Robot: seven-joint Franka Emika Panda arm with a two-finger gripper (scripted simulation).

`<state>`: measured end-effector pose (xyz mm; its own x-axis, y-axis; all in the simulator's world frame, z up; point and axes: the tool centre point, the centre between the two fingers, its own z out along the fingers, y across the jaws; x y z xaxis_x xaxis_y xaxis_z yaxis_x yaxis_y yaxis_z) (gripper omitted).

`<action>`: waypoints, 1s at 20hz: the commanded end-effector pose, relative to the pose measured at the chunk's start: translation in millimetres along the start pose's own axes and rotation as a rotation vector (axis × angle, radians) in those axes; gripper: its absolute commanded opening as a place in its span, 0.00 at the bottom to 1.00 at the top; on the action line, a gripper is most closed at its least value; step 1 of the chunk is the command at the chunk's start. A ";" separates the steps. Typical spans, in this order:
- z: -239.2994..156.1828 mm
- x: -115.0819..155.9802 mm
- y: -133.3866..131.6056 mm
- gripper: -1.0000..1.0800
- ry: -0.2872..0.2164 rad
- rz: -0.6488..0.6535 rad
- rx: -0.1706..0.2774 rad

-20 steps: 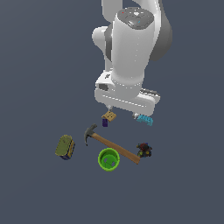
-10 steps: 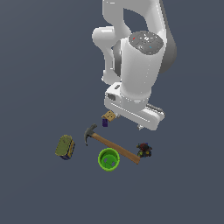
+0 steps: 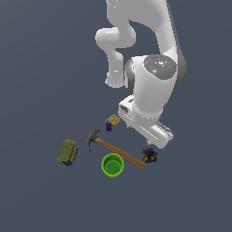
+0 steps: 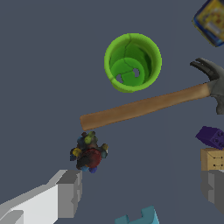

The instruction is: Pick up a designated object from a clutter of objects.

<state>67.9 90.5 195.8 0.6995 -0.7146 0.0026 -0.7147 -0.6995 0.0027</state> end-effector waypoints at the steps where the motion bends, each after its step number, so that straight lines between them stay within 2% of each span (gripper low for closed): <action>1: 9.5 -2.5 -7.1 0.96 -0.001 0.057 0.001; 20: 84.2 -27.1 -53.2 0.96 -0.004 0.477 0.002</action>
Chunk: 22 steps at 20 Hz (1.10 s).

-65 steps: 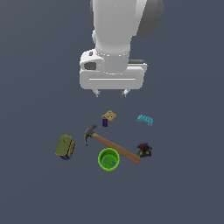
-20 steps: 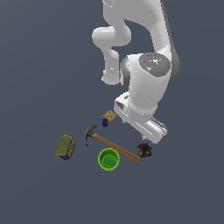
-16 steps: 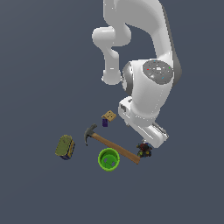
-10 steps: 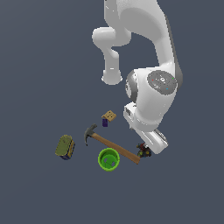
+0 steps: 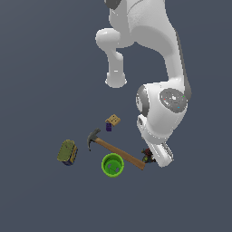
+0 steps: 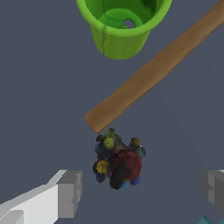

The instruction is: Pick up a designated object from a clutter of objects.

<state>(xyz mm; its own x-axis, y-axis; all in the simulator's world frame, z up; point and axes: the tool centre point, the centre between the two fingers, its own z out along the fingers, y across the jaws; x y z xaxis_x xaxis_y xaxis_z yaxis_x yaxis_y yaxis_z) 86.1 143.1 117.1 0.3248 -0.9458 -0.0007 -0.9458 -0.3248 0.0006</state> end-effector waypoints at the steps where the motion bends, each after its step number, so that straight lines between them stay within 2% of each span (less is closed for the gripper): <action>1: 9.3 -5.1 -3.0 0.96 0.000 0.052 0.000; 11: 32.7 -18.2 -9.2 0.96 0.001 0.175 0.001; 22: 42.6 -20.1 -9.7 0.96 0.001 0.192 0.000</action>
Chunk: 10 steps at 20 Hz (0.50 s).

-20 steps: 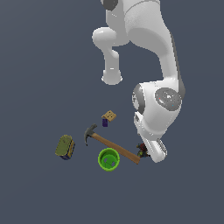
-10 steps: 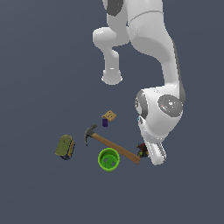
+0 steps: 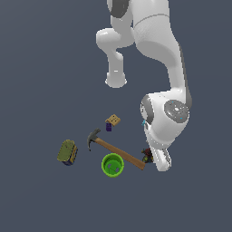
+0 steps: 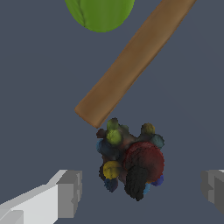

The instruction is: Pick up a designated object from a clutter of objects.

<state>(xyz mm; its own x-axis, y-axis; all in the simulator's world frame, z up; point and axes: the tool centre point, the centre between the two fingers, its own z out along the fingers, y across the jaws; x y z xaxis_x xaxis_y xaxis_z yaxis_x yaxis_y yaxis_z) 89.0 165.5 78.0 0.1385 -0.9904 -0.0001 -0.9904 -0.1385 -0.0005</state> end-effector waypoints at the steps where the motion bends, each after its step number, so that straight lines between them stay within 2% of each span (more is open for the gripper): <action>1: 7.1 0.1 0.5 0.96 0.000 0.001 -0.001; 10: 46.4 0.2 1.1 0.96 0.000 0.004 -0.001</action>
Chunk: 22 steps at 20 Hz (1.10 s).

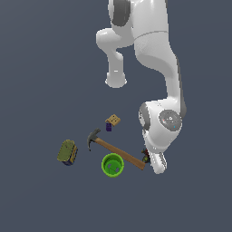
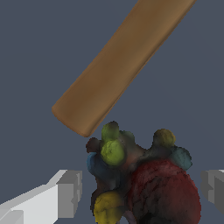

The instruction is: Pick up a designated object from a clutter of objects.

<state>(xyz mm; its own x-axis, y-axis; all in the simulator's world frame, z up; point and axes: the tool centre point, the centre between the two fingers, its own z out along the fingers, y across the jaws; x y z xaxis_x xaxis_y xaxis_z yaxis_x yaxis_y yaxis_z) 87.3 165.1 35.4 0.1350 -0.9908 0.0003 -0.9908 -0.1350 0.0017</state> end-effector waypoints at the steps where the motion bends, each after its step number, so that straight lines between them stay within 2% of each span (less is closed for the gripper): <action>1: 4.8 -0.2 -1.0 0.96 0.000 0.000 0.002; 3: 4.9 -0.2 -1.6 0.96 0.000 0.000 0.002; 4: 4.9 -0.2 -1.6 0.00 0.000 0.000 0.002; 13: 4.9 -0.2 -1.6 0.00 0.000 0.000 0.002; 22: -18.7 2.4 -3.2 0.00 -0.001 0.000 0.007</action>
<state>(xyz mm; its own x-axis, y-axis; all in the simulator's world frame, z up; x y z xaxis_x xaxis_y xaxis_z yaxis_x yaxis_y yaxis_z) 89.8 164.0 46.7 0.1352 -0.9908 -0.0008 -0.9908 -0.1352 -0.0026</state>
